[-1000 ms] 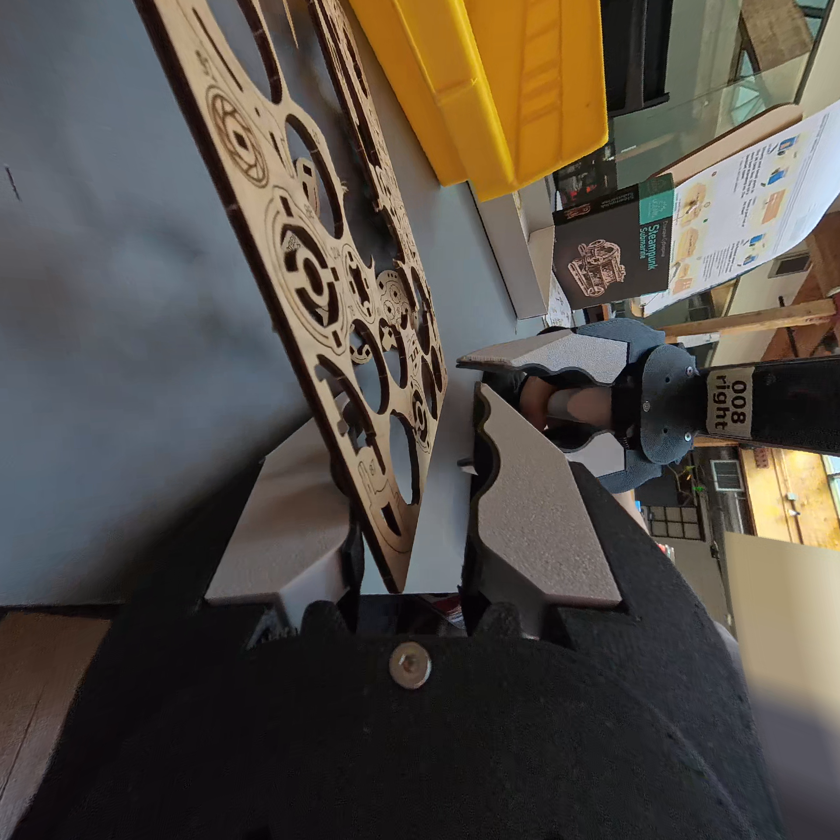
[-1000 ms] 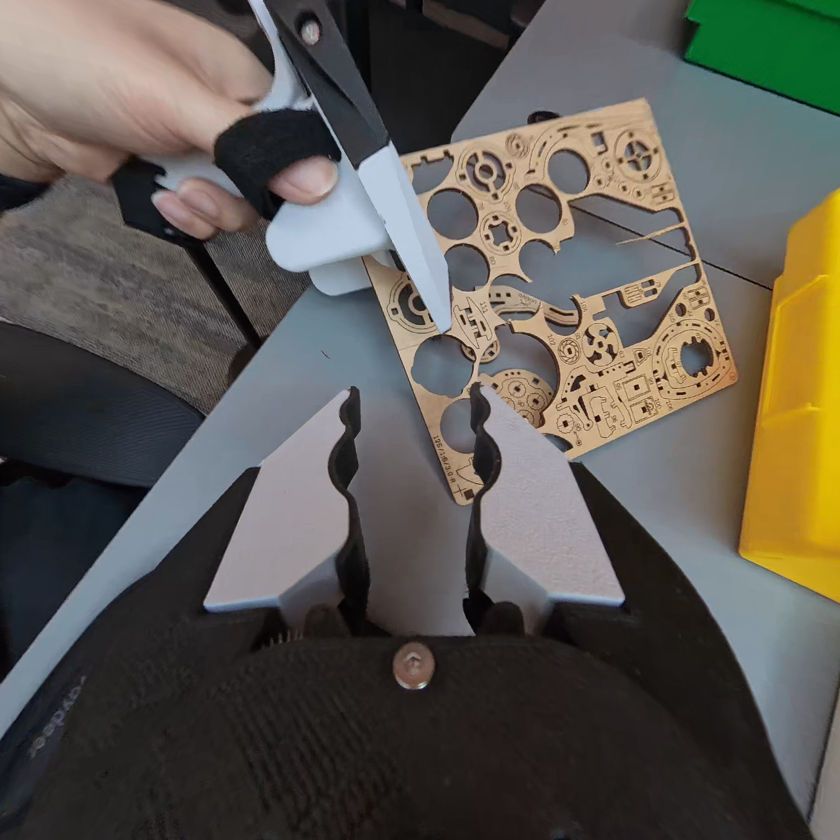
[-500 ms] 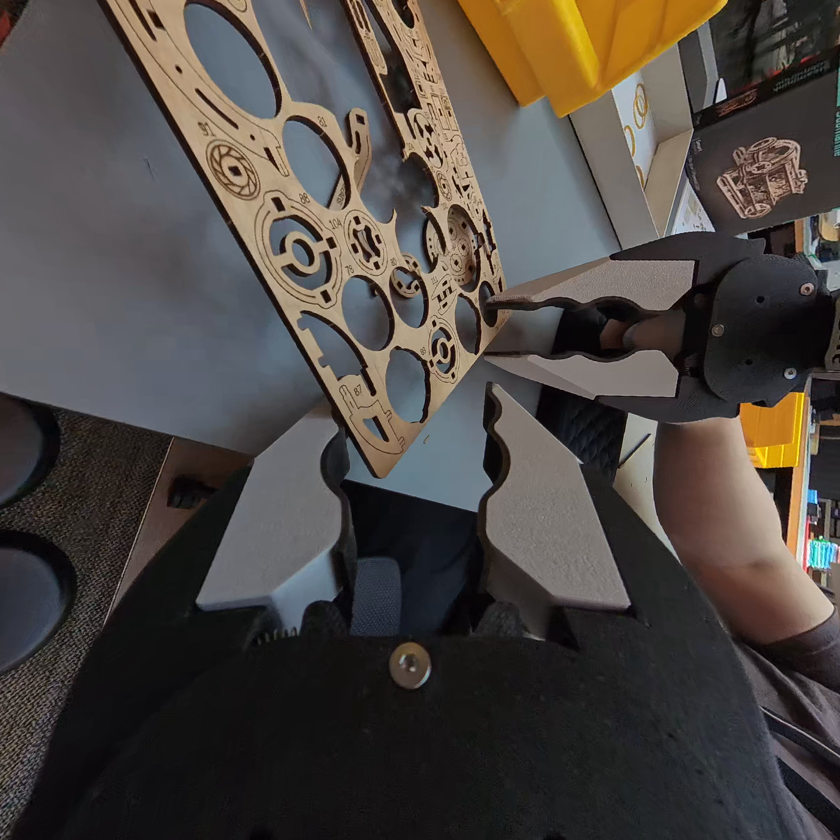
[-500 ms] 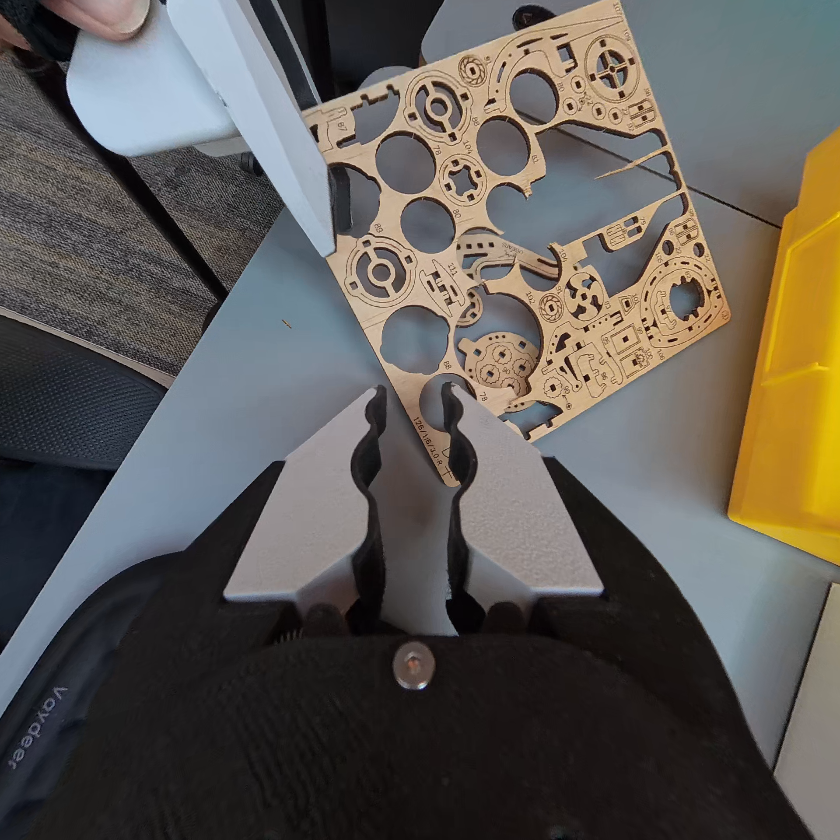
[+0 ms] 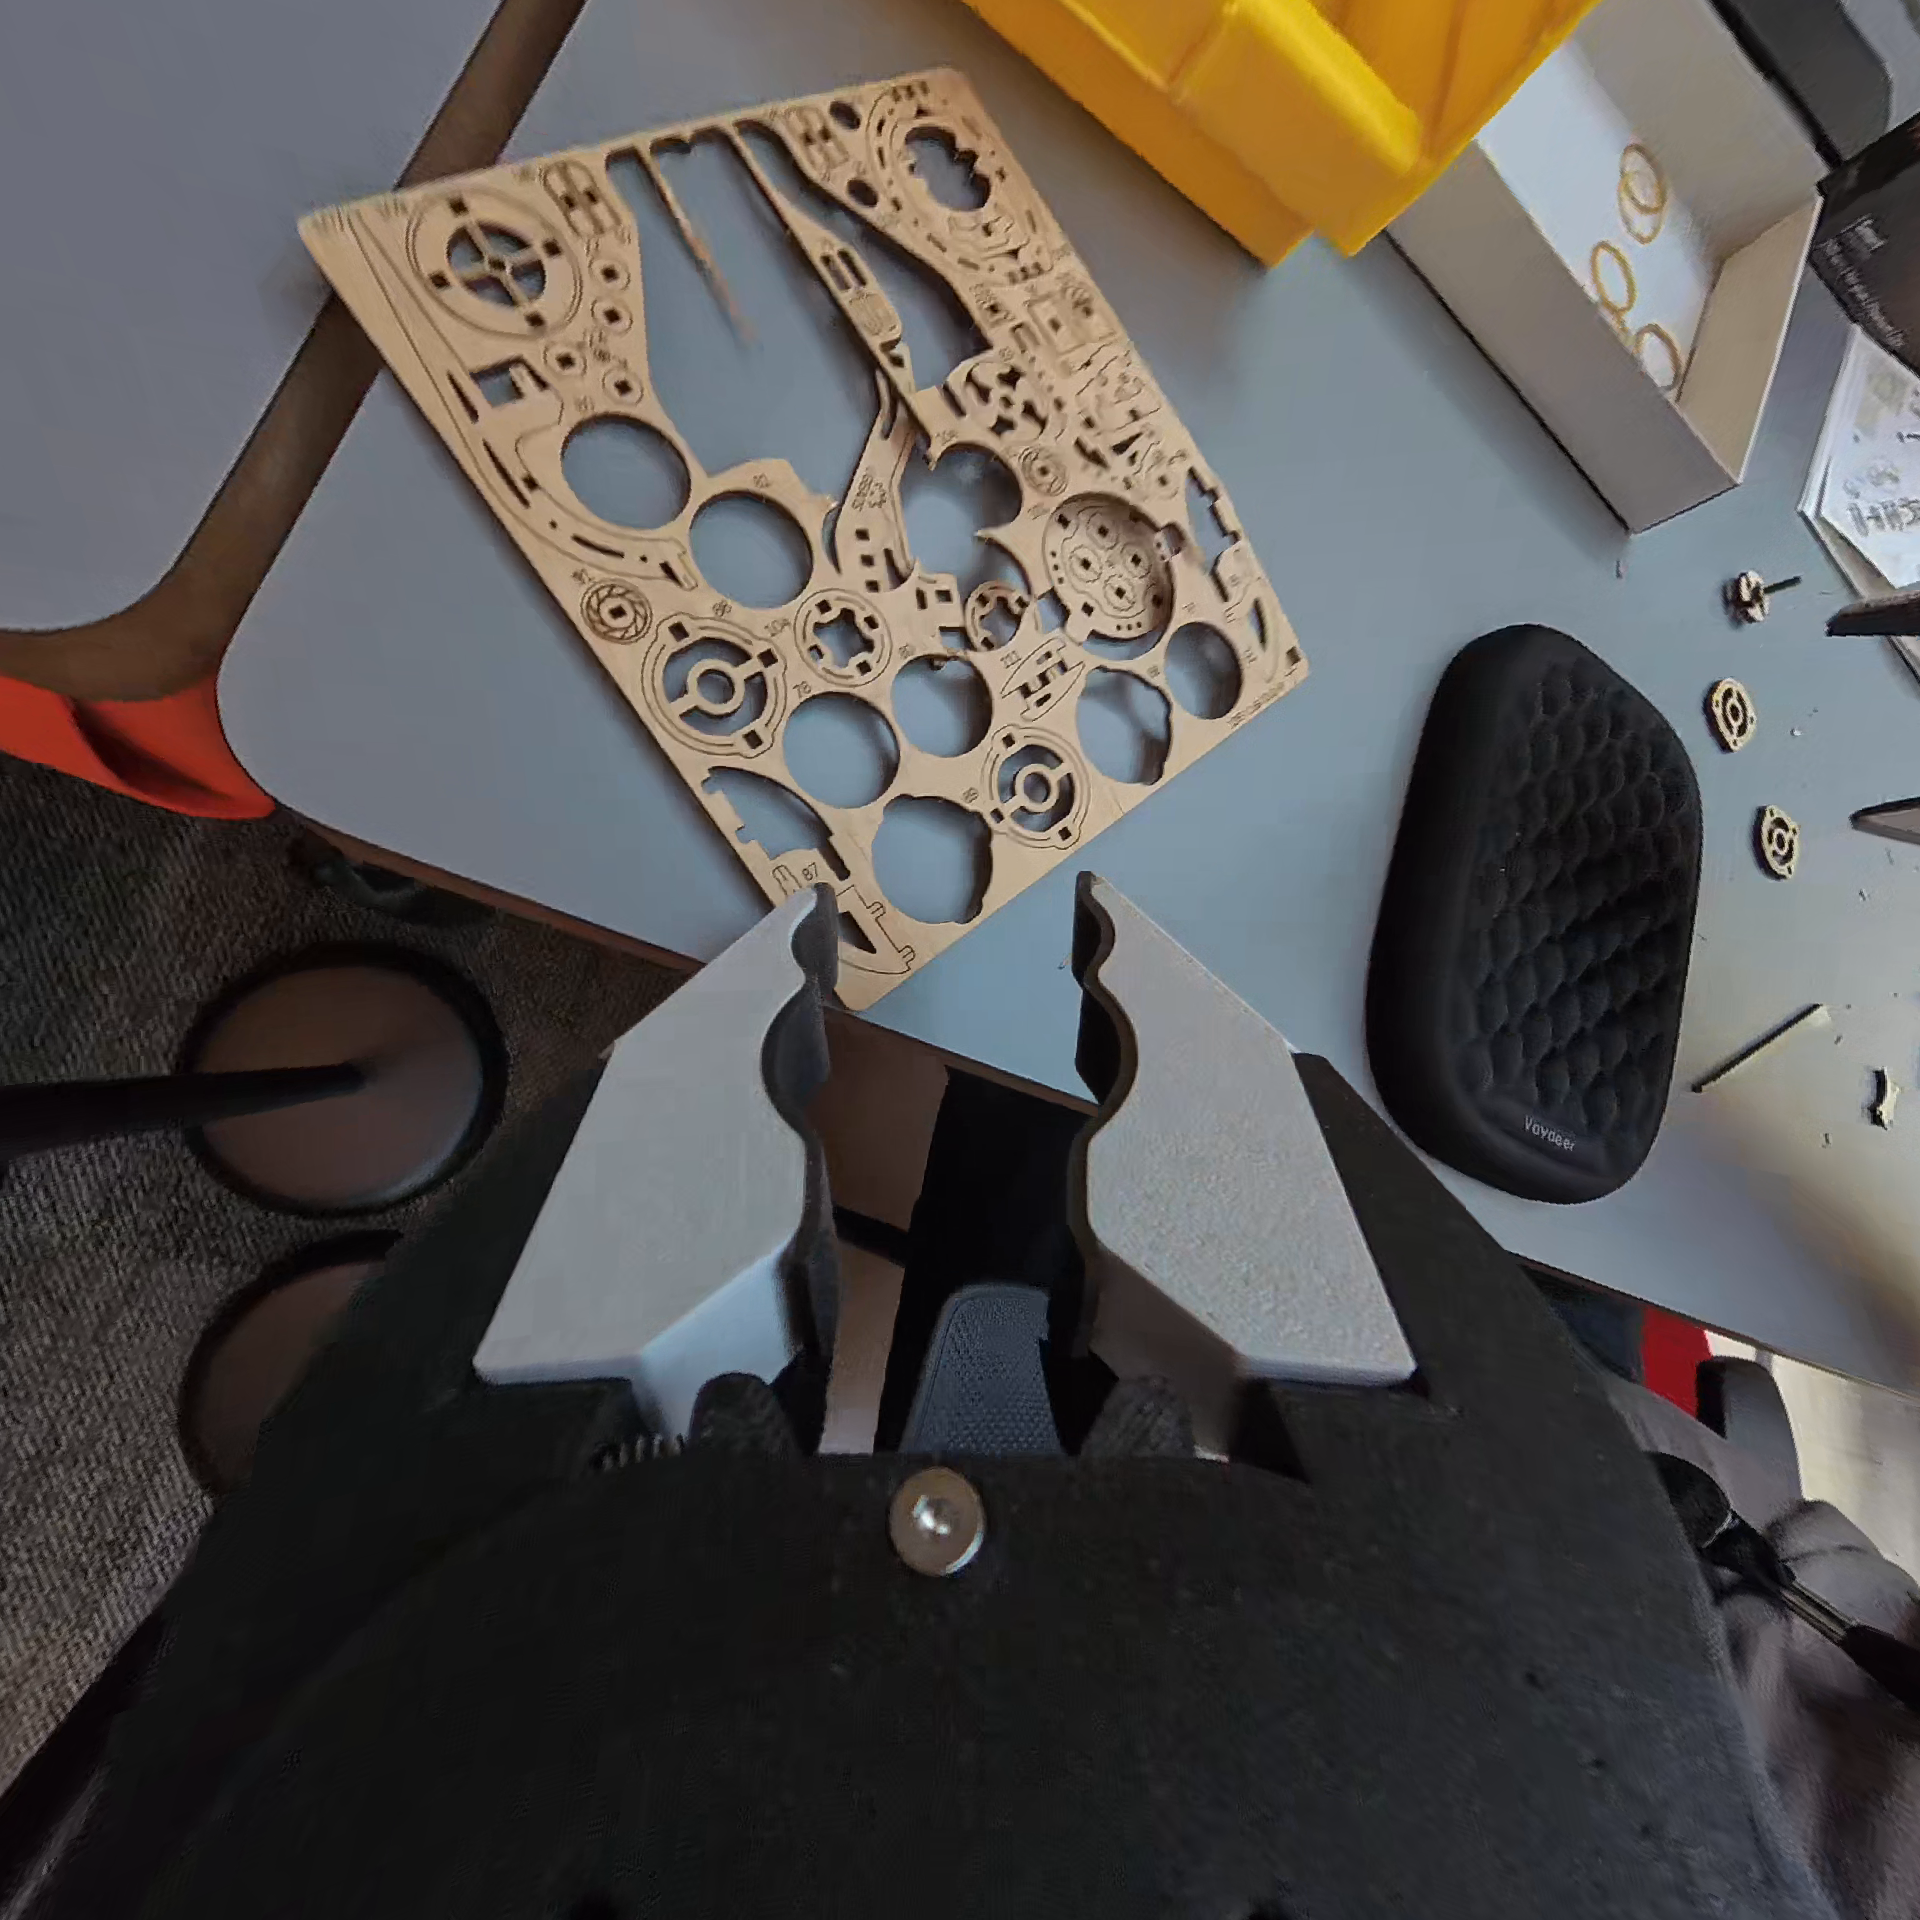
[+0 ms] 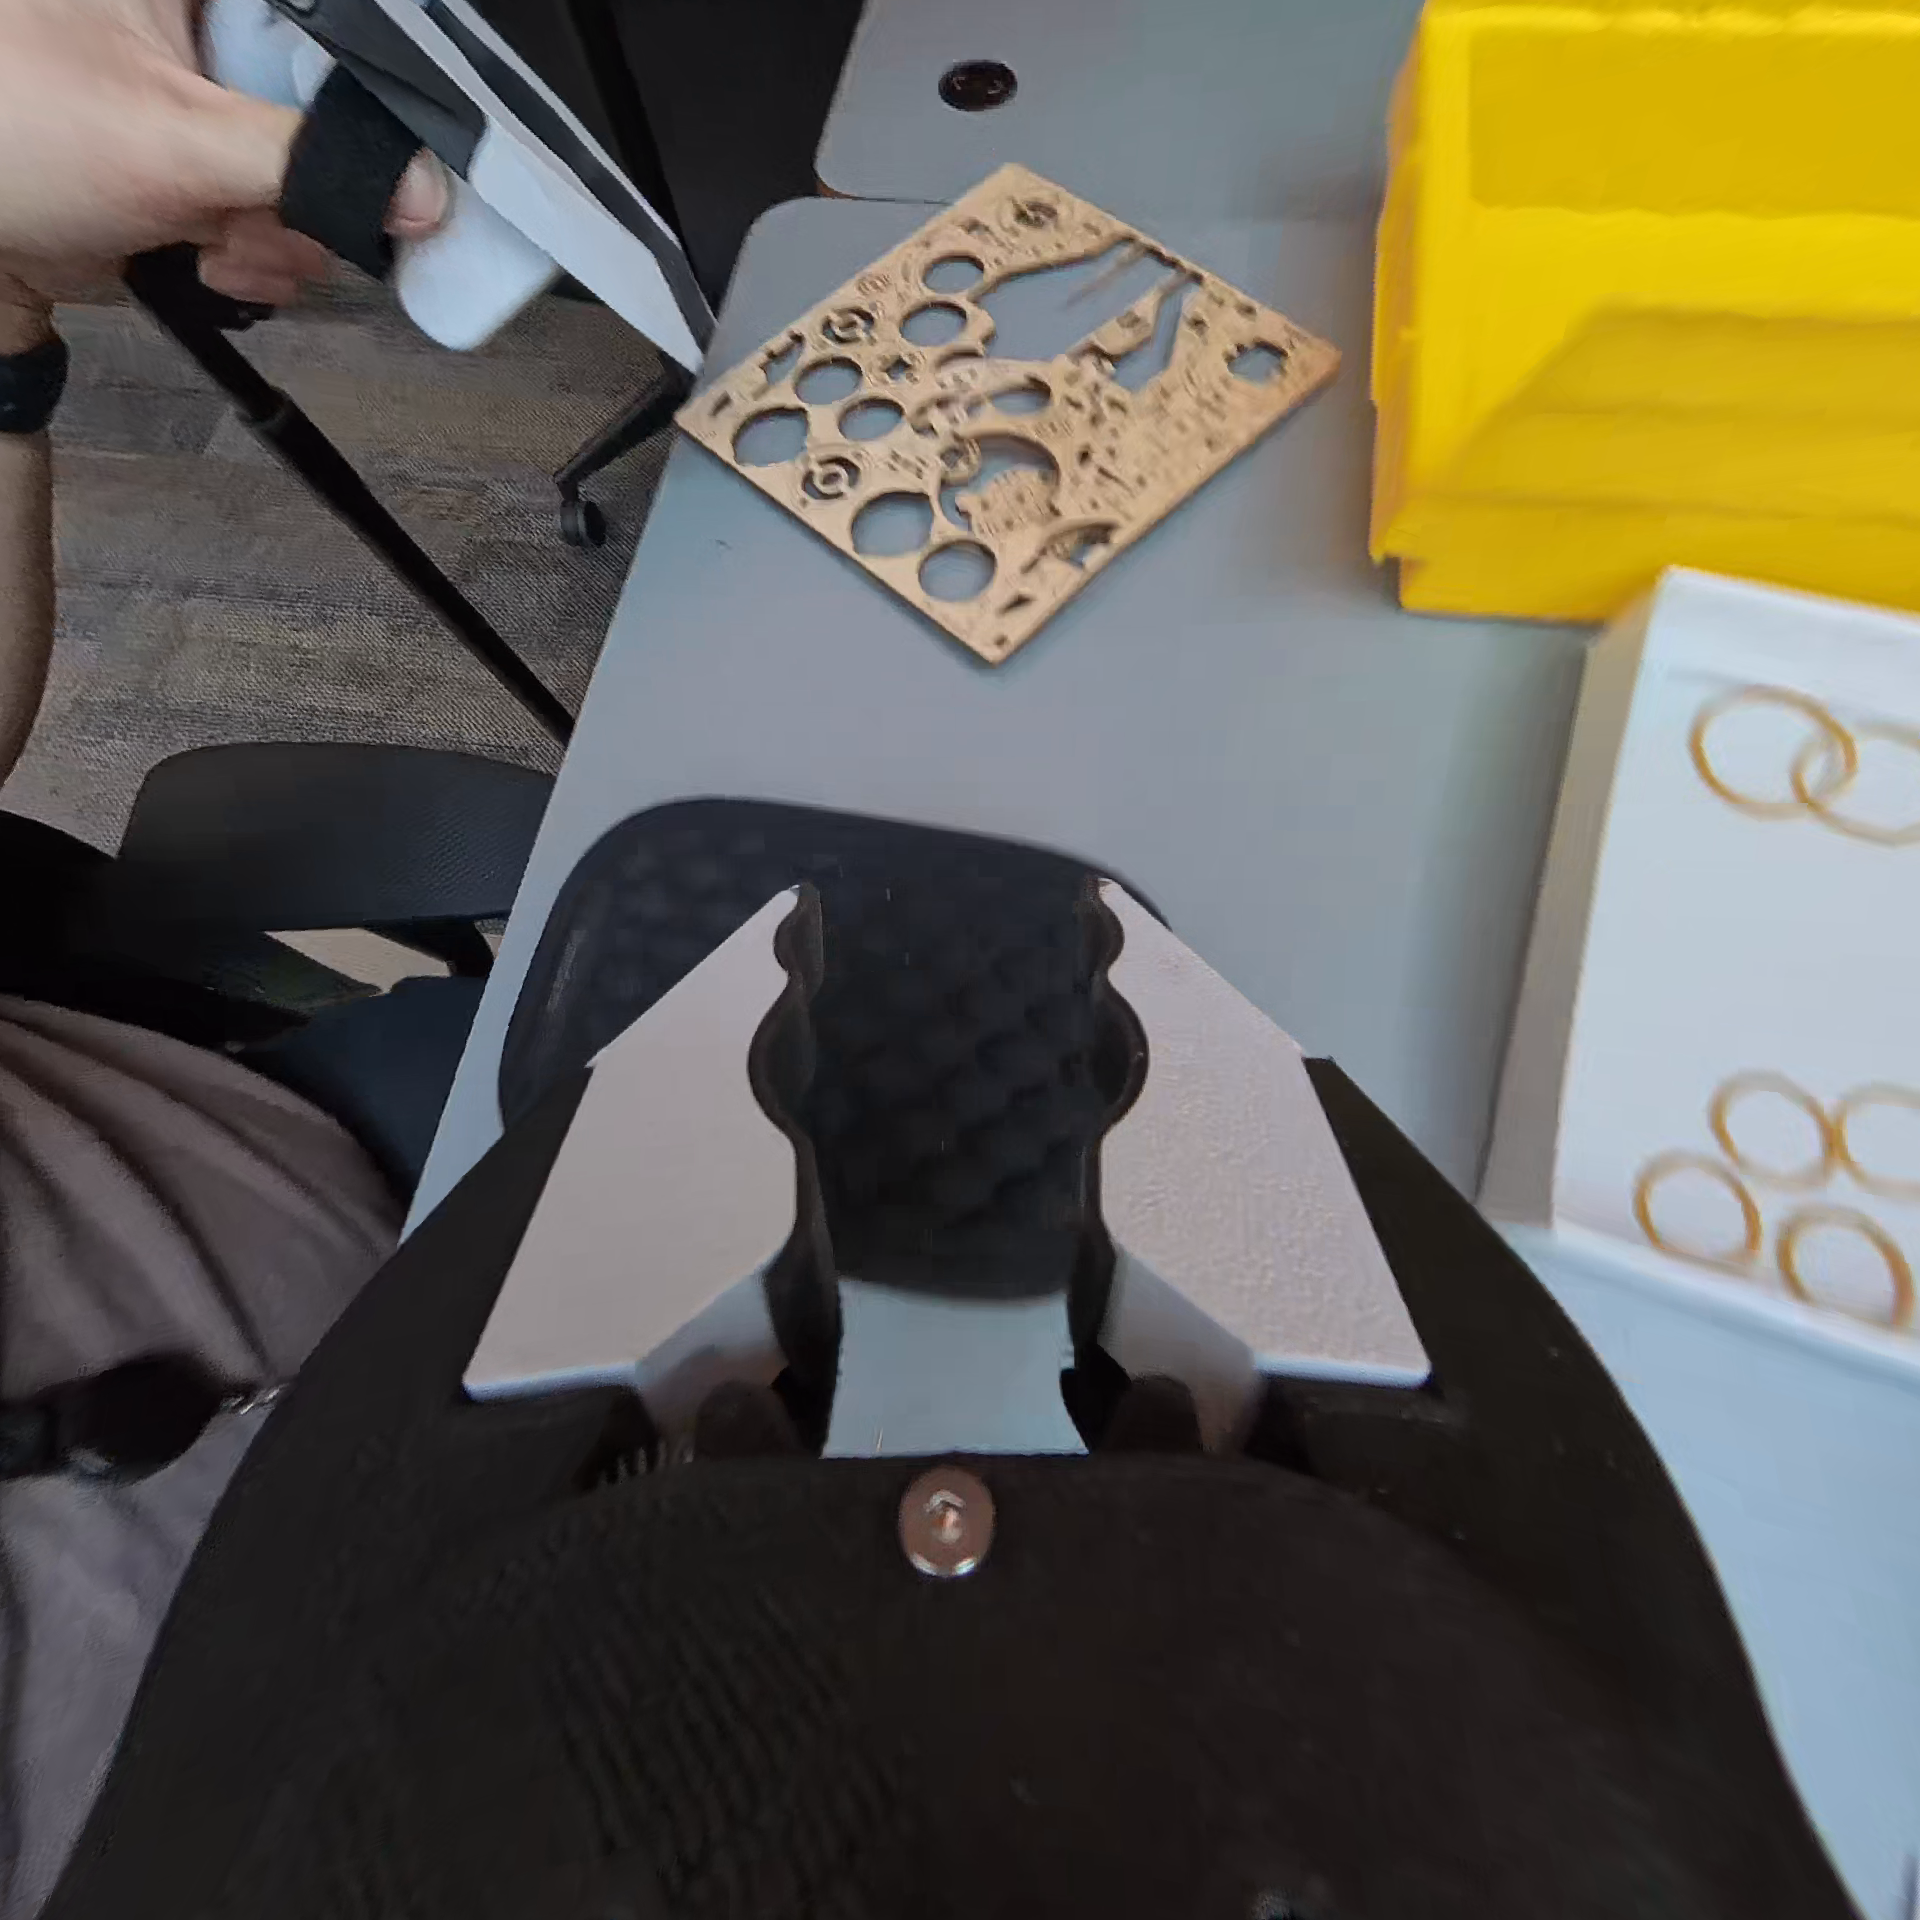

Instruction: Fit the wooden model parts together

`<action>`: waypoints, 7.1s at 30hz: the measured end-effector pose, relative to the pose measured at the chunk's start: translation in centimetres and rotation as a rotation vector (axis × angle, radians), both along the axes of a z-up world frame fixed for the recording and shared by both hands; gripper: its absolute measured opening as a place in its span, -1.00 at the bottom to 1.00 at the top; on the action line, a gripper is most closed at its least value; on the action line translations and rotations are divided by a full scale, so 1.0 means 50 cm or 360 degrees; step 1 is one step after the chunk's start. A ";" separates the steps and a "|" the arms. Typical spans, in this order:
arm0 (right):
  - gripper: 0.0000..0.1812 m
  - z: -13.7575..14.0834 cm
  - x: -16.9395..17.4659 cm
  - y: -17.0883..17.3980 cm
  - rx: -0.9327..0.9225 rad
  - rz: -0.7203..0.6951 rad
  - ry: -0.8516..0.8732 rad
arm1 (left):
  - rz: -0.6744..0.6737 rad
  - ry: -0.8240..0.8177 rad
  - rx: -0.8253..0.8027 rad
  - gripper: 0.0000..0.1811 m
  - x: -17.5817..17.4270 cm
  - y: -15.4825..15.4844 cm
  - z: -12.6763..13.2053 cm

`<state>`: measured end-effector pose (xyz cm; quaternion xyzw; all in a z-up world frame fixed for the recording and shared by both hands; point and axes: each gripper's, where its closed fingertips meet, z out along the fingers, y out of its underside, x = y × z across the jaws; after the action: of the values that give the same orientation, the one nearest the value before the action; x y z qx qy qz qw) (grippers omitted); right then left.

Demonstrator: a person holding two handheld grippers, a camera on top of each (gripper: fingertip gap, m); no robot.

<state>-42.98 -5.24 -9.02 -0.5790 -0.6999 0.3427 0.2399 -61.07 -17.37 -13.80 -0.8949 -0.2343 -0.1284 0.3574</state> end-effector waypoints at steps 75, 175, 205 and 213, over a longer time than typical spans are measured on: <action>-0.02 0.046 0.510 0.219 0.0541 -0.0803 0.0747 | -0.0886 0.0492 0.1787 -0.46 0.351 0.325 0.536; -0.61 0.026 0.450 0.237 0.0967 -0.0378 0.0588 | -0.2177 -0.0947 0.0405 -1.00 0.810 0.489 0.119; -0.68 0.043 0.436 0.296 0.0760 -0.1102 0.0546 | -0.1266 -0.1090 0.0963 -1.00 0.829 0.528 0.152; -0.68 0.033 0.438 0.297 0.0746 -0.1105 0.0490 | -0.1251 -0.1118 0.0980 -1.00 0.821 0.529 0.158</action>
<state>-21.09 9.62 -7.35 -0.6519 -0.4789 0.1561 0.5668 -20.01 9.07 -5.89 -0.6742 0.0576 -0.6000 0.4269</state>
